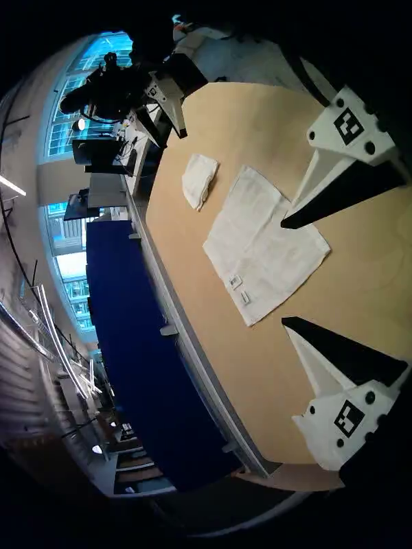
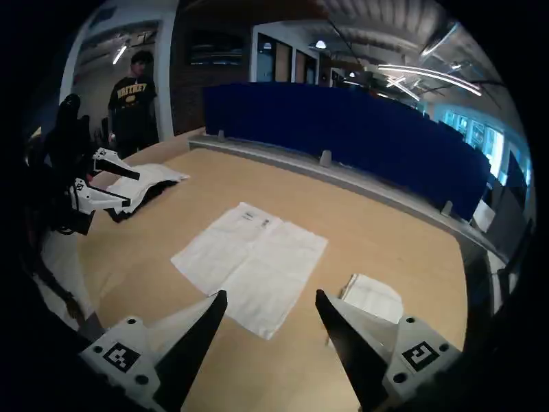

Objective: Fold towel

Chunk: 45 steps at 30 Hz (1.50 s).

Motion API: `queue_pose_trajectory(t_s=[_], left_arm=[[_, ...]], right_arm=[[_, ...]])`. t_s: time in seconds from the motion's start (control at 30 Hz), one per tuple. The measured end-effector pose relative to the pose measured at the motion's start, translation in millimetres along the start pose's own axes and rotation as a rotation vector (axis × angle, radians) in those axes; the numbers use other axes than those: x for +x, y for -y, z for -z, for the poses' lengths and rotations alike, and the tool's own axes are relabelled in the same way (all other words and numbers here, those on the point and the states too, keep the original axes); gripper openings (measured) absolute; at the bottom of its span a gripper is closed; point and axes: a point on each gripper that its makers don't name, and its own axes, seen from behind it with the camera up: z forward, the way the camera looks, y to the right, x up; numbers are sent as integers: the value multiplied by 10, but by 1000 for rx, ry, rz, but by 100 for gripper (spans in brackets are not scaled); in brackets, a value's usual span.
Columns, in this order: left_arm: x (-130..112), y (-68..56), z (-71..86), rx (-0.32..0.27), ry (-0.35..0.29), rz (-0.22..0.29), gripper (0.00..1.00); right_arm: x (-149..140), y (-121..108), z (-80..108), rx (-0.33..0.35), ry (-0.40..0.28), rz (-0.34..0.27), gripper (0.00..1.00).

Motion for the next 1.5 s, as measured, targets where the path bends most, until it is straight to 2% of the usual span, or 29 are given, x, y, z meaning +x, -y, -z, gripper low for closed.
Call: queue_pose_trajectory(t_s=[0.23,0.47,0.67,0.93,1.17,1.3,1.5], left_arm=[[-304,-129,-200,-33,55,-19,95],[-644,-225,-467,-60,113,-51,95],[-842,-275,-675,-74,139,-42,95],[-1044,-310,-854,-94,173,-22,96],[-1223,-320,-956,-113,214,-59,95],[-1272,-319,-991,-116,228,-73,94],[-1363,-353,-1016,-133,264,-60,88]], right_arm=[[-348,-13,-296,-6,38,0,100],[-698,-43,-608,1,78,-12,100],[-967,-36,-803,3,115,2,100],[-1197,-26,-935,1,146,1,100],[-1278,-27,-987,1,157,-8,100],[-1304,-14,-1006,9,163,-9,96],[-1337,-8,-1043,10,172,-10,89]])
